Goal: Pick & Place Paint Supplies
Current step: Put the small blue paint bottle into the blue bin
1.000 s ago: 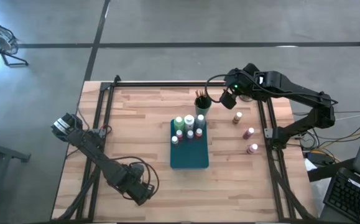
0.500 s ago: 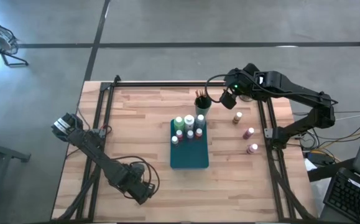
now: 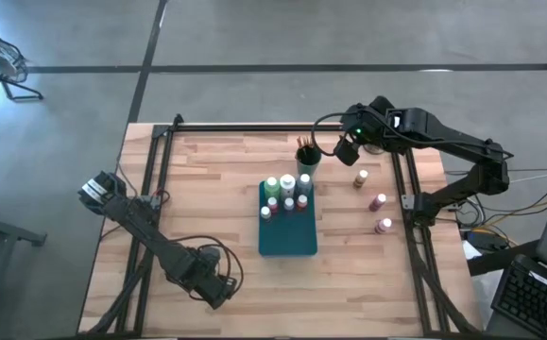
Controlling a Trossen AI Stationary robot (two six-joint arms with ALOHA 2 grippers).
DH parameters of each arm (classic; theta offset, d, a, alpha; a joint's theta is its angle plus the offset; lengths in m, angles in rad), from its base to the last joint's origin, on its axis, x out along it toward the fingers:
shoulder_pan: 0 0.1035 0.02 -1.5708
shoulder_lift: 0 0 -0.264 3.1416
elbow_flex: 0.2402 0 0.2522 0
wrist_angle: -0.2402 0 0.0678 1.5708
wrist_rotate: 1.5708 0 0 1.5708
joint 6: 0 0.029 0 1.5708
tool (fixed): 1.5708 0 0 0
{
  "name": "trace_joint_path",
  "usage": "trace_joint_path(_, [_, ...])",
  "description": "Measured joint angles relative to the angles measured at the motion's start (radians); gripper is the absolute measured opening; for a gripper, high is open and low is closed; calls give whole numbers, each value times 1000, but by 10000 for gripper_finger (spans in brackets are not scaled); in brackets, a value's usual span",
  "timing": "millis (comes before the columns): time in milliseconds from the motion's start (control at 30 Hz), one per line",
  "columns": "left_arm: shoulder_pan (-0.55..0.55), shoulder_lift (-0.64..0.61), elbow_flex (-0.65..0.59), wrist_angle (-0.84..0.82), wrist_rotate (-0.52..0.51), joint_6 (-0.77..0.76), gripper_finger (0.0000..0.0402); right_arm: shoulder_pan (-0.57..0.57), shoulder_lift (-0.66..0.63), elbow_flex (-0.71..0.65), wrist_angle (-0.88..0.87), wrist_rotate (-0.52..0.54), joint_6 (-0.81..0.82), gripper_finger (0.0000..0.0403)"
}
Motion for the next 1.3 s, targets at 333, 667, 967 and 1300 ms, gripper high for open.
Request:
trace_joint_path(333, [0, 0, 0, -9, 2, -1, 171, 0, 0, 0, 0, 0, 0, 363])
trace_joint_path(667, [3, 0, 0, -13, 4, -1, 144, 0, 0, 0, 0, 0, 0, 363])
trace_joint_path(967, [12, -3, 2, -19, 26, 0, 129, 0, 0, 0, 0, 0, 0, 363])
trace_joint_path(1300, [20, -2, 14, -39, 23, 6, 128, 0, 0, 0, 0, 0, 0, 363])
